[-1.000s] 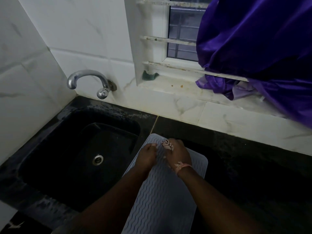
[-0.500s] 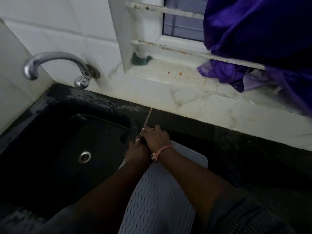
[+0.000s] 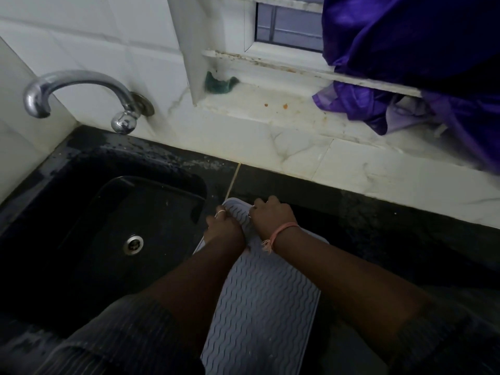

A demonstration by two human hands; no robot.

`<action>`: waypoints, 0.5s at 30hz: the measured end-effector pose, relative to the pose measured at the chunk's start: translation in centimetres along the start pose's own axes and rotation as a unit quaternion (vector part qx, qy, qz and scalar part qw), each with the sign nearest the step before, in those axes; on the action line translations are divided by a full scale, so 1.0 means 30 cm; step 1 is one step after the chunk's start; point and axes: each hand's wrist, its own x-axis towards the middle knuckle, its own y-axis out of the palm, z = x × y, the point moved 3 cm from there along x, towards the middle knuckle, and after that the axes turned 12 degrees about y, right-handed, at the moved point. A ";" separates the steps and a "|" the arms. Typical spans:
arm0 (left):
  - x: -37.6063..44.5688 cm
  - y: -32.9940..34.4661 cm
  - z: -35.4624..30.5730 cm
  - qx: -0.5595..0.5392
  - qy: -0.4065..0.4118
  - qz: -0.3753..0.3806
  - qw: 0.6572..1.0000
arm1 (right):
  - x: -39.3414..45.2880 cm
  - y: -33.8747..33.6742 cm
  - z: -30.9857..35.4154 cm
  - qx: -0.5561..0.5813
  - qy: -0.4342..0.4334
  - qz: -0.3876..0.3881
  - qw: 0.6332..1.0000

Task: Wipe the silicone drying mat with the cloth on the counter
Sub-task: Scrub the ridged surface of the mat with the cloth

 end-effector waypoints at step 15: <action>-0.008 0.035 0.070 -0.071 0.055 -0.051 0.995 | -0.142 -0.042 -0.080 -0.113 0.203 0.280 0.932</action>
